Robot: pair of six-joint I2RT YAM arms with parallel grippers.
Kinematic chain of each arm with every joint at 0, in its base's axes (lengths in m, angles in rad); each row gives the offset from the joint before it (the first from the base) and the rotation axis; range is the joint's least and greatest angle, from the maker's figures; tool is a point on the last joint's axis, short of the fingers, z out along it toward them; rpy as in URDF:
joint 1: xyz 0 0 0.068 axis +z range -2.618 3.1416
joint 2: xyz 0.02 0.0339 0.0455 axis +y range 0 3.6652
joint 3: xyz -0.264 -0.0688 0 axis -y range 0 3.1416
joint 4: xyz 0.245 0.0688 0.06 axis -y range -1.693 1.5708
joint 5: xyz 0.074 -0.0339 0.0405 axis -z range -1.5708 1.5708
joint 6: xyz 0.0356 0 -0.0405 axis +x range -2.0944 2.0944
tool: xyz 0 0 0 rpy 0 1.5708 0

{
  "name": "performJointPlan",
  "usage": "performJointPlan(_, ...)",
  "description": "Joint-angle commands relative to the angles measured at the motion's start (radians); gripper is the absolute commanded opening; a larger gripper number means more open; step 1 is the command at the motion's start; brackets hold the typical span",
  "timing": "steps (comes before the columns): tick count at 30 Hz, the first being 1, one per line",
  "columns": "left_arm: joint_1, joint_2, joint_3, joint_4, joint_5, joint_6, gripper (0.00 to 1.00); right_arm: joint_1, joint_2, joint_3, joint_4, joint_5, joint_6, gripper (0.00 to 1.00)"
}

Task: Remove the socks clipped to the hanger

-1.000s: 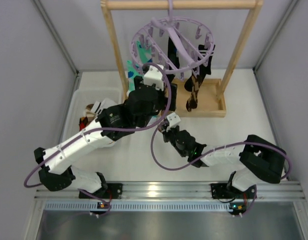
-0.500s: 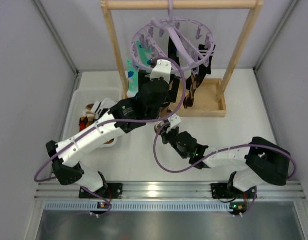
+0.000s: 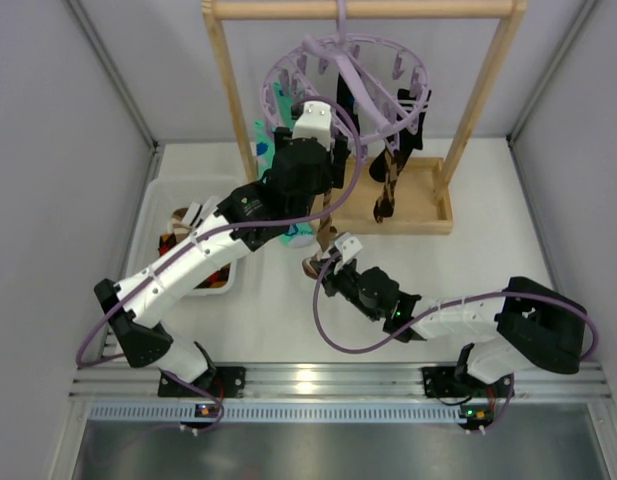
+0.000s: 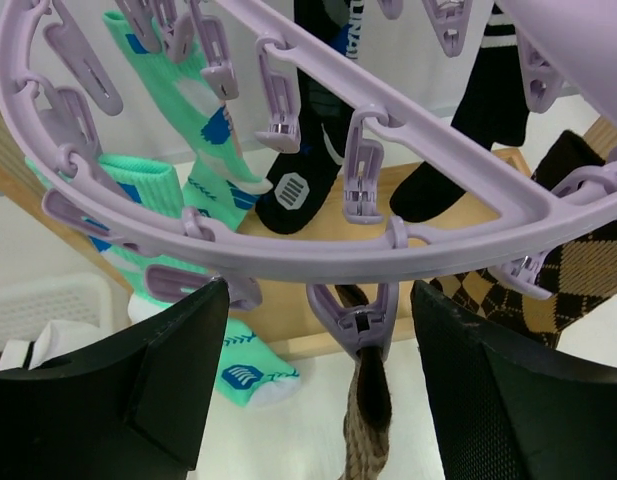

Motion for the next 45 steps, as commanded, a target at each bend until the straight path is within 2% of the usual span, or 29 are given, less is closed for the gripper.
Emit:
performJointPlan(1, 0.019, -0.013, -0.013, 0.099, 0.068, 0.000, 0.77, 0.030, -0.009, 0.004, 0.076, -0.039, 0.013, 0.00)
performJointPlan(2, 0.019, -0.012, -0.013, 0.104, 0.075, -0.001, 0.72, 0.031, -0.007, 0.008, 0.074, -0.037, 0.014, 0.00)
performJointPlan(8, 0.019, -0.001, -0.016, 0.131, 0.101, -0.006, 0.65, 0.038, 0.008, 0.021, 0.074, -0.045, 0.011, 0.00)
performJointPlan(12, 0.023, 0.002, -0.016, 0.150, 0.098, -0.001, 0.52, 0.045, 0.016, 0.024, 0.072, -0.044, 0.010, 0.00)
performJointPlan(13, 0.021, 0.002, -0.016, 0.151, 0.099, -0.004, 0.42, 0.047, 0.014, 0.023, 0.072, -0.042, 0.011, 0.00)
performJointPlan(16, 0.023, 0.007, -0.013, 0.156, 0.105, -0.007, 0.27, 0.048, 0.016, 0.018, 0.077, -0.037, 0.011, 0.00)
performJointPlan(23, 0.023, 0.004, -0.025, 0.156, 0.092, -0.012, 0.13, 0.048, -0.006, -0.020, 0.103, -0.028, 0.025, 0.00)
performJointPlan(26, 0.023, -0.012, -0.037, 0.154, 0.096, -0.021, 0.21, 0.048, -0.023, -0.034, 0.091, -0.022, 0.034, 0.00)
performJointPlan(30, 0.023, -0.058, -0.089, 0.151, 0.125, -0.040, 0.53, 0.048, -0.097, -0.040, 0.020, -0.002, 0.040, 0.00)
performJointPlan(36, 0.023, -0.217, -0.239, 0.147, 0.099, -0.064, 0.74, 0.048, -0.216, -0.032, -0.127, 0.021, 0.036, 0.00)
performJointPlan(37, 0.021, -0.245, -0.259, 0.145, 0.089, -0.060, 0.83, 0.048, -0.224, -0.010, -0.157, 0.027, 0.021, 0.00)
performJointPlan(39, 0.021, -0.344, -0.330, 0.119, 0.037, -0.069, 0.91, 0.045, -0.227, 0.027, -0.238, 0.036, -0.003, 0.00)
performJointPlan(40, 0.021, -0.378, -0.353, 0.104, 0.011, -0.090, 0.98, 0.042, -0.225, 0.067, -0.265, 0.032, -0.018, 0.00)
performJointPlan(45, 0.021, -0.706, -0.598, 0.059, -0.091, -0.170, 0.98, -0.008, -0.173, 0.190, -0.340, -0.060, -0.024, 0.00)
